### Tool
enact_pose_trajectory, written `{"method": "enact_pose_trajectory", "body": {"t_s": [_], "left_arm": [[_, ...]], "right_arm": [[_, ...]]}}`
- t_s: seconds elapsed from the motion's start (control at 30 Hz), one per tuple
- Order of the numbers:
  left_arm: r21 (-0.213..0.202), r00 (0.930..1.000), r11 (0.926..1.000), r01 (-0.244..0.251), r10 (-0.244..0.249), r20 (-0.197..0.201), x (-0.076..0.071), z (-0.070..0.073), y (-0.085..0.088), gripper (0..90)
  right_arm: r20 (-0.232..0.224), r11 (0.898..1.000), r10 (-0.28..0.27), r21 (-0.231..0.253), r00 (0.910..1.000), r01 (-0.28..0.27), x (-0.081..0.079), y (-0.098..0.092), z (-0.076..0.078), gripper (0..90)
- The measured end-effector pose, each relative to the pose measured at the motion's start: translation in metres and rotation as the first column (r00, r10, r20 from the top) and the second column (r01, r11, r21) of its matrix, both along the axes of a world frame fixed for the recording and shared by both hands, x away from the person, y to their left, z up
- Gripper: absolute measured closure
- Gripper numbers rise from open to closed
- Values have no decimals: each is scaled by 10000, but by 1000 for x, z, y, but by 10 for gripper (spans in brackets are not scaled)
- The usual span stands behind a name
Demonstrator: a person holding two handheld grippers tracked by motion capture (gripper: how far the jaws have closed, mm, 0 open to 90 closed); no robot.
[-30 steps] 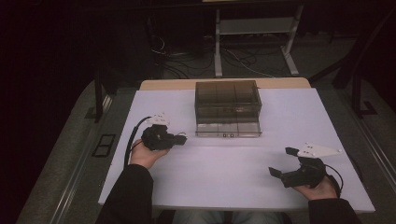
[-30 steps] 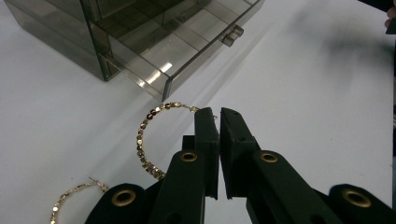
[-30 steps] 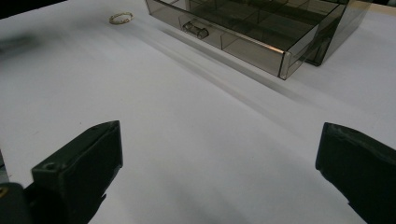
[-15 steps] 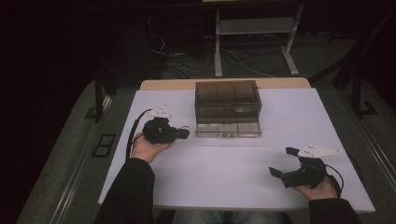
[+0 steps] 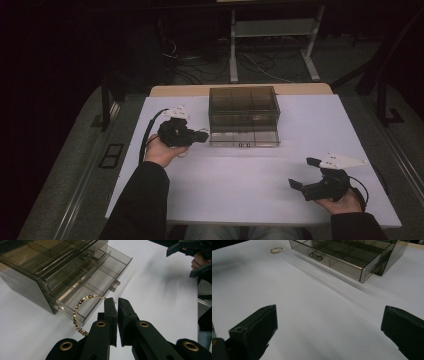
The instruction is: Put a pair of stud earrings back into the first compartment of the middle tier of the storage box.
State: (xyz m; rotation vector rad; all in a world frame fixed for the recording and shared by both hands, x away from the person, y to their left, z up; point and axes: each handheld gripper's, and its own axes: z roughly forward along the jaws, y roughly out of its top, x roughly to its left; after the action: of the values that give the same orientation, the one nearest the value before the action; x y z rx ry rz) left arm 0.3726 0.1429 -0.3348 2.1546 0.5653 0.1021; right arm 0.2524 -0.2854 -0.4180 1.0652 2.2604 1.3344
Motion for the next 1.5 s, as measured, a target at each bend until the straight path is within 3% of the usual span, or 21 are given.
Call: {"method": "enact_pose_trajectory", "body": {"t_s": [0.73,1.13,1.27,1.5], "left_arm": [[621,9991,9978,233,-254,345,16,16,-39,857],[808,9984,9967,-104,59,558,26,6,-51,857],[1307,9961,9913,-159,44,876,25,3,-57,857],[1471,9959,9890,-136,2,907,28,-7,-62,857]], "right_arm": [[43,10000,10,8,10000,-10,0,-1,0,0],[14,10000,45,-23,10000,-45,0,-1,0,0],[0,10000,47,-36,10000,-47,0,-1,0,0],[35,9999,86,-95,10000,-85,0,0,0,0]]}}
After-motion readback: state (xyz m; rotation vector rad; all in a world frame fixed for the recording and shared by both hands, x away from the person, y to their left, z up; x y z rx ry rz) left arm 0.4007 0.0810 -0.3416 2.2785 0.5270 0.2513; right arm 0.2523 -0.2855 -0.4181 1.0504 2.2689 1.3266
